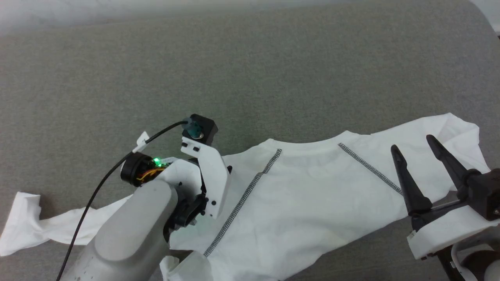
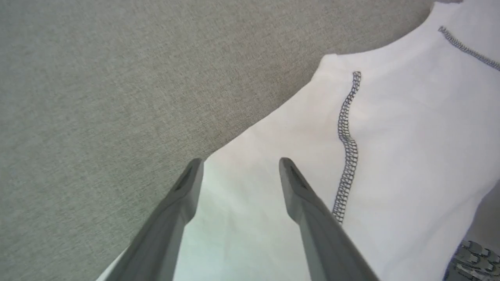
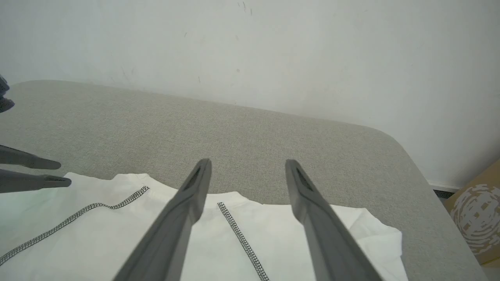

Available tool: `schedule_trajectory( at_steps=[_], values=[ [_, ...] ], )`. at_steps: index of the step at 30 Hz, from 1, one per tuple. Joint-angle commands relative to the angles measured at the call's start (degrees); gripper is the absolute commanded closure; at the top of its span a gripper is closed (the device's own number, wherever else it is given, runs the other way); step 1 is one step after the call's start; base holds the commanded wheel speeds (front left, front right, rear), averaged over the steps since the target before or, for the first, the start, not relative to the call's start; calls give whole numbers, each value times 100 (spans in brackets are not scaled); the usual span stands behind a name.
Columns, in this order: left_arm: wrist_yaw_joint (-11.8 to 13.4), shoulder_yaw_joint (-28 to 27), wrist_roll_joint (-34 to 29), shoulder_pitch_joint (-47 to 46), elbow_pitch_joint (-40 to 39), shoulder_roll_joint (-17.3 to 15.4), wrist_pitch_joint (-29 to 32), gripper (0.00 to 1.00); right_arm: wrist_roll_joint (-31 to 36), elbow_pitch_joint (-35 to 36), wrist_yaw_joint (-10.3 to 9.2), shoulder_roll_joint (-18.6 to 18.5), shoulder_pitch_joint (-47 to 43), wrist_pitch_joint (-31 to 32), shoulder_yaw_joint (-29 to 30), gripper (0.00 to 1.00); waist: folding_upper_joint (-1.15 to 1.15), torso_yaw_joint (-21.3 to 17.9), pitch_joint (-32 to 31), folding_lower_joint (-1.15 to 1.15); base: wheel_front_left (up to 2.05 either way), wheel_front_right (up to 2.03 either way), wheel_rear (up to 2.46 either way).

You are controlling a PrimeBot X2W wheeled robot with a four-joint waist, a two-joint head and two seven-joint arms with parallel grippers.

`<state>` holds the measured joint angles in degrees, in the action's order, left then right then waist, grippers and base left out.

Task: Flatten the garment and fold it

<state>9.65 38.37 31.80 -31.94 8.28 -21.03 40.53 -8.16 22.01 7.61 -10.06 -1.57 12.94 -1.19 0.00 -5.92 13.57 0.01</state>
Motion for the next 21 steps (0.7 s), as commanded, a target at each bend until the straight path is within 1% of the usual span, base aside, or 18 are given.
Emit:
schedule_trajectory(
  at_steps=[1,5,7,10,11,13,15,17,21],
  values=[
    [-84,81,-45,-186,199,26,70,0,48,0,-12,37,81,-63,-9,0,0,-164,229,-1,0,0,0],
    [-194,246,-113,-377,556,49,304,0,79,-11,-12,75,99,-116,9,0,0,-217,366,-1,0,0,0],
    [-274,397,-173,-486,823,33,563,0,95,-30,-12,86,117,-148,5,0,0,-249,436,-1,0,0,0],
    [-419,592,-86,-510,1161,67,1054,0,117,-60,-12,98,145,-183,-7,0,0,-294,489,-1,0,0,0],
    [-472,639,-21,-485,1230,91,1202,5,125,-66,-12,102,151,-189,-3,0,0,-305,495,-1,0,0,0],
    [-494,652,87,-422,1273,134,1312,100,132,-91,-12,95,160,-201,28,0,0,-320,500,-1,0,0,0],
    [-473,654,117,-354,1266,142,1291,100,130,-134,-12,85,167,-211,81,0,0,-310,486,-1,0,0,0],
    [-403,625,64,-311,1208,131,1092,100,122,-194,-12,62,179,-211,130,0,0,-279,444,-1,0,0,0],
    [-114,420,-92,-258,1013,75,452,100,60,-413,-12,-52,285,-123,204,0,0,-199,316,-1,0,0,0]
  ],
)
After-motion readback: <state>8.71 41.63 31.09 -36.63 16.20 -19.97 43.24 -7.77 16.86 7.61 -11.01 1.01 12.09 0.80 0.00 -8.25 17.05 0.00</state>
